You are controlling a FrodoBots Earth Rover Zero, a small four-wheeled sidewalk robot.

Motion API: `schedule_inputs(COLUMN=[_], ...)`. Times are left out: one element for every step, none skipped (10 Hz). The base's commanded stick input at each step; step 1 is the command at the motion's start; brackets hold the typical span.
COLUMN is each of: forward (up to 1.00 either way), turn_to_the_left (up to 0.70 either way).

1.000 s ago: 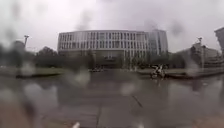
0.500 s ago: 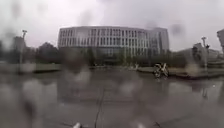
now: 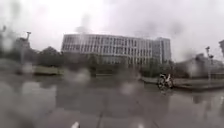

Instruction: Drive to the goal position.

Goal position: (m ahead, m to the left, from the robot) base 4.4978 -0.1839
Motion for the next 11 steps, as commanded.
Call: schedule_inputs(forward=[0.7,0.7,0.7,0.7,0.7,0.7,0.7,0.7,0.7,0.7,0.7], turn_to_the_left=[0.01,0.01,0.01,0.01,0.01,0.01,0.01,0.01,0.01,0.01,0.01])
